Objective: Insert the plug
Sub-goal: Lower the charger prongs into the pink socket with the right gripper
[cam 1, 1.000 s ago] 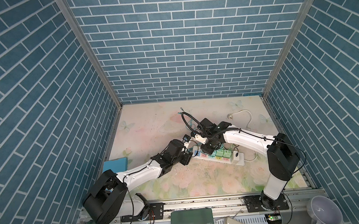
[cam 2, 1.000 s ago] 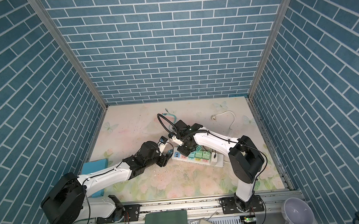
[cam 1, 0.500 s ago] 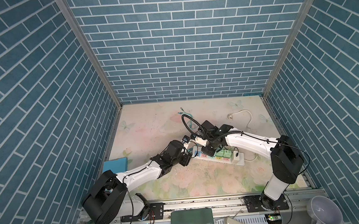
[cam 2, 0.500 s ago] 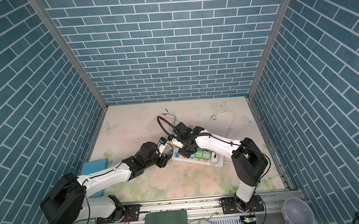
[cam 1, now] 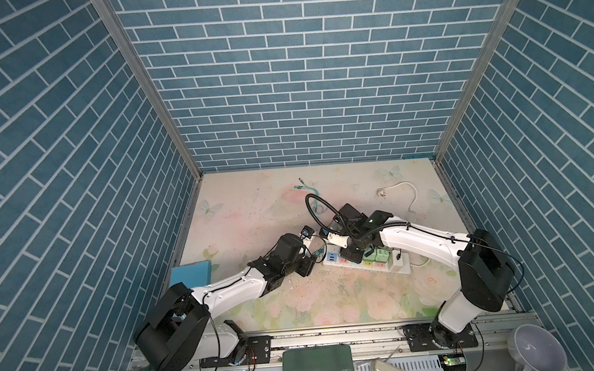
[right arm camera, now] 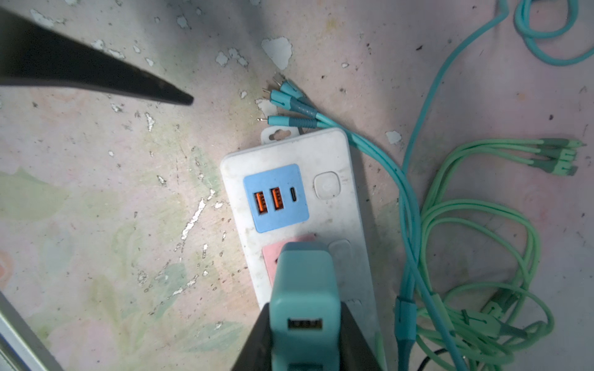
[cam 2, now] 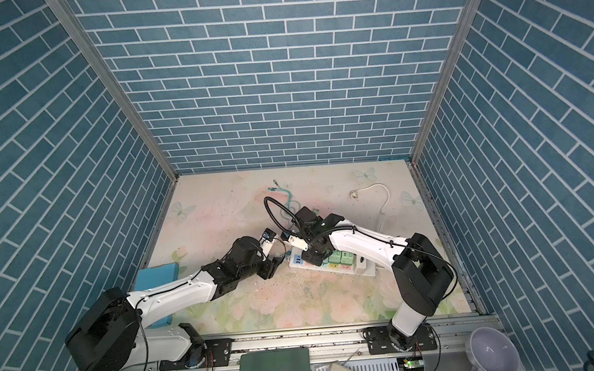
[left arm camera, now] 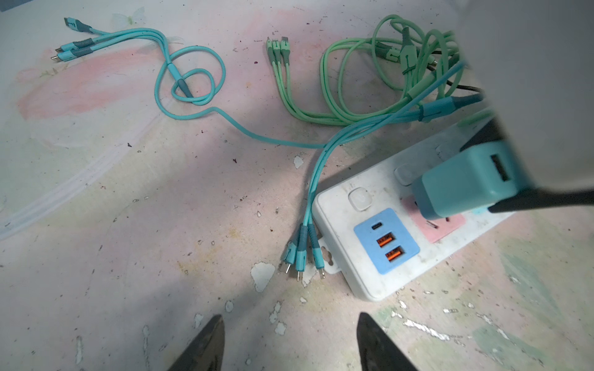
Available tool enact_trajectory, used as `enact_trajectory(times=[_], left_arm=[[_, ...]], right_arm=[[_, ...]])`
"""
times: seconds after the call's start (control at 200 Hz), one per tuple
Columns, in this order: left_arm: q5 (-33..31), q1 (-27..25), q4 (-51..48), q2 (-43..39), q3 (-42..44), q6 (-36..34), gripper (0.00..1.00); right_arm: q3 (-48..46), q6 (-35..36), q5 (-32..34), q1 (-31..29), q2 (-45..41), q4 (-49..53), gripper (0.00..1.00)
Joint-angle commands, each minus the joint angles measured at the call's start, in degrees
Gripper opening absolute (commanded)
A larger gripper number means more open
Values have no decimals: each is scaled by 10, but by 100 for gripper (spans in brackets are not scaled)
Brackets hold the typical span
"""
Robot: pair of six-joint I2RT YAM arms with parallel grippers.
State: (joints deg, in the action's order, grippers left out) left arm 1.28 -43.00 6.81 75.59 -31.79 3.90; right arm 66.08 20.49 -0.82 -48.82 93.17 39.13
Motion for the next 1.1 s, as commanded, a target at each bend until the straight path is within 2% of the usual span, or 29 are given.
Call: enact_trajectory(times=[0.0,0.215,0.345,0.67,0.82,0.9,0.97,1.045,1.095], left_arm=[[0,0,0,-6,2,0,66],[7,0,1,-6,4,0,66],[3,1,0,-23,7,0,67],[-42,5,-54,-144,3,-20,71],[-102,6,-61,-224,16,-23,80],[-136,8,-64,-258,25,-28,91],[-166,8,-59,-278,35,-32,97],[-193,9,-53,-288,45,-36,100],[-211,12,-55,-289,47,-33,100]], right_arm=[[-62,33,32,-6,18,25,0],[-67,49,55,-6,35,10,0],[-57,57,31,3,57,13,0],[-27,45,-21,17,124,27,0],[-30,38,-35,19,147,19,0],[-24,28,-33,18,166,22,0],[-15,21,-18,18,169,24,0],[-14,15,-6,18,151,19,0],[-8,11,-6,18,137,22,5]])
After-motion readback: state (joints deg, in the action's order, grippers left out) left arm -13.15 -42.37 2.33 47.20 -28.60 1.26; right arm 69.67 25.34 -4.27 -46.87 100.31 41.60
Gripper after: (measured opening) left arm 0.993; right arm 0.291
